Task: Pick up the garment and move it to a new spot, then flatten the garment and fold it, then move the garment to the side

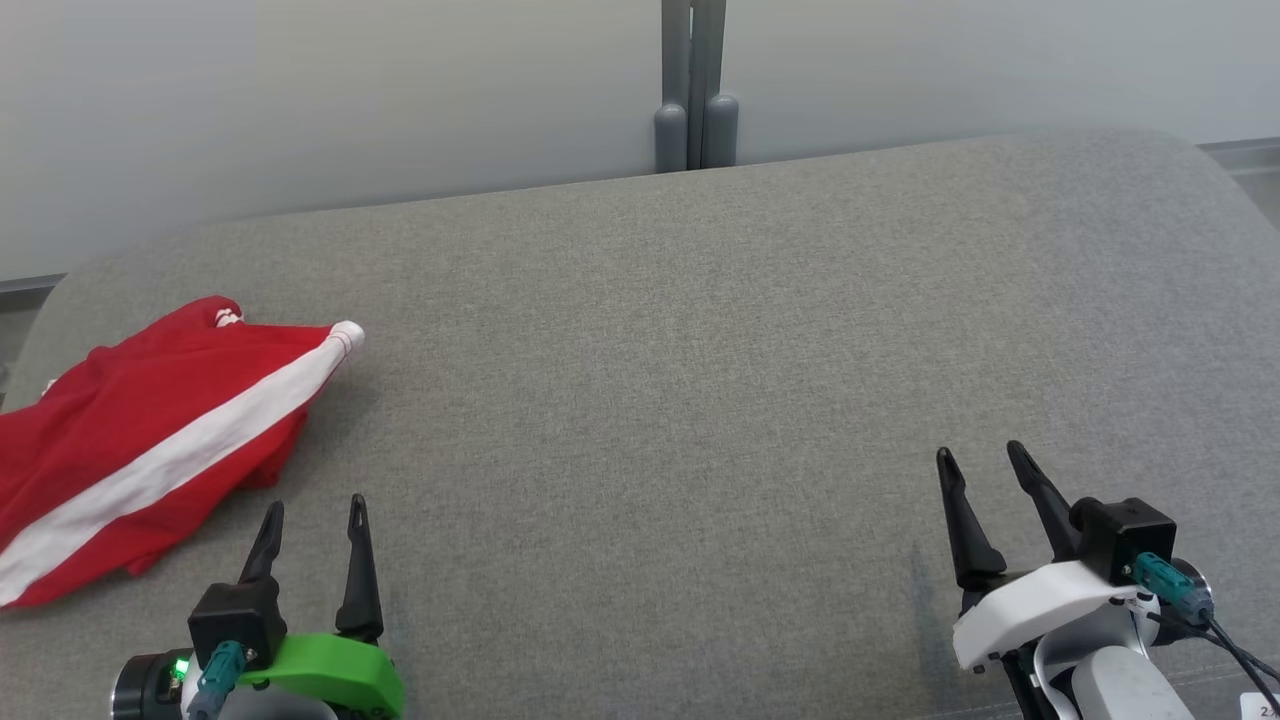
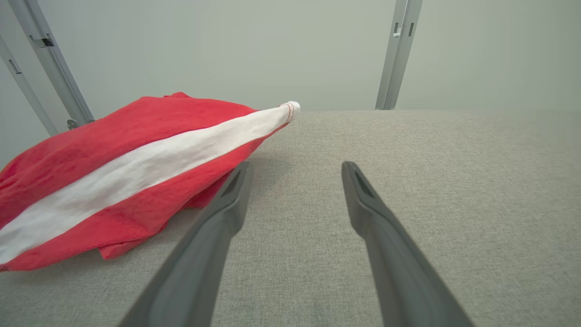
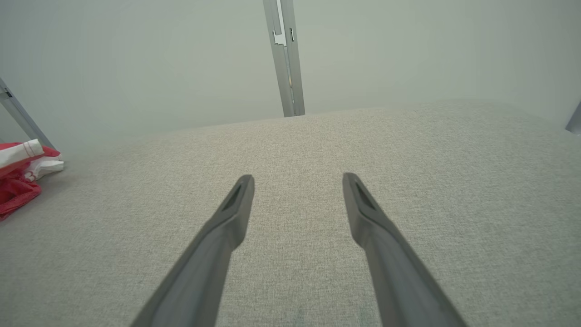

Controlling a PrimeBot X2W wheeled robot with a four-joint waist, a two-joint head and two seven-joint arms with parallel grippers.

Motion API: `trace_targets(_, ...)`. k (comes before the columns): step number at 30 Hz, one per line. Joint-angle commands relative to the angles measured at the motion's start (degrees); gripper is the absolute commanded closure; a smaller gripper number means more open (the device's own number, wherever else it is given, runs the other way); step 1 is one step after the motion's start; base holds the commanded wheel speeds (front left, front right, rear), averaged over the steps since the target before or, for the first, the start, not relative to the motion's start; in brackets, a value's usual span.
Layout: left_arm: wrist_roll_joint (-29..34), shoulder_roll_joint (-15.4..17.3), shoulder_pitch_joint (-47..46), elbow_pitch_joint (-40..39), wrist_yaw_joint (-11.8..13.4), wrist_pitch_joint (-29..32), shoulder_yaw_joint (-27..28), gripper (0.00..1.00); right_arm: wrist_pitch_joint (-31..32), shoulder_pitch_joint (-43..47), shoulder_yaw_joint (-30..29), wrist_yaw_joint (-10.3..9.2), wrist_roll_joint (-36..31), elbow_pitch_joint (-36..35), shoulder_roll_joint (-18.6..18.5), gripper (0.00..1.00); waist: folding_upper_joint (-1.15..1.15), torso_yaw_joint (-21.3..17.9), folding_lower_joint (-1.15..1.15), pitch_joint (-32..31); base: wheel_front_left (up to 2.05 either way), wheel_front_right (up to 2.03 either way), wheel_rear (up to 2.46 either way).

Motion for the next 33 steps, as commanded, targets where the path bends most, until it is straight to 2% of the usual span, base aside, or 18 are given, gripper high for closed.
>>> trace_targets(1,1.0,0.5,0.6,0.0,0.5,-0.5,0.0,0.00,-0.5,0.1,0.1,0.02,-1.1,-0.3,-0.2,0.00,0.00,0.1,0.00,0.0,0.00,0.00,0.00)
trace_targets(6,3.0,0.5,0.5,0.4,0.6,-1.0,0.1,0.00,-1.0,0.3,0.4,0.01,-3.3,-0.5,-0.5,0.00,0.00,1.1,0.00,0.3,0.00,0.00,0.00)
trace_targets(11,4.8,0.5,0.7,1.1,1.2,-1.5,0.5,0.00,-1.5,0.1,1.8,0.01,-5.3,-0.6,-0.9,0.00,0.00,4.2,0.00,0.5,0.00,0.00,0.00)
trace_targets(16,4.1,0.4,0.8,1.9,1.1,-1.5,1.2,0.00,-1.5,-0.3,3.6,0.01,-5.2,-0.7,-1.0,0.00,0.00,9.9,0.00,0.9,0.00,0.00,0.00)
trace_targets(27,1.6,0.4,2.6,4.0,0.2,-1.5,2.9,0.00,-1.5,-1.1,10.4,0.01,-3.9,0.0,-1.3,0.00,0.00,25.6,0.00,1.5,0.00,0.00,0.00)
trace_targets(30,1.1,0.3,3.1,4.2,0.0,-1.5,3.5,0.00,-1.5,-1.4,12.2,0.01,-3.6,0.6,-1.3,0.00,0.00,28.4,0.00,1.6,0.00,0.00,0.00)
trace_targets(33,0.8,0.3,3.2,4.4,-0.2,-1.5,4.1,0.00,-1.5,-1.8,13.1,0.01,-3.3,1.1,-1.4,0.00,0.00,29.4,0.00,1.8,0.00,0.00,0.00)
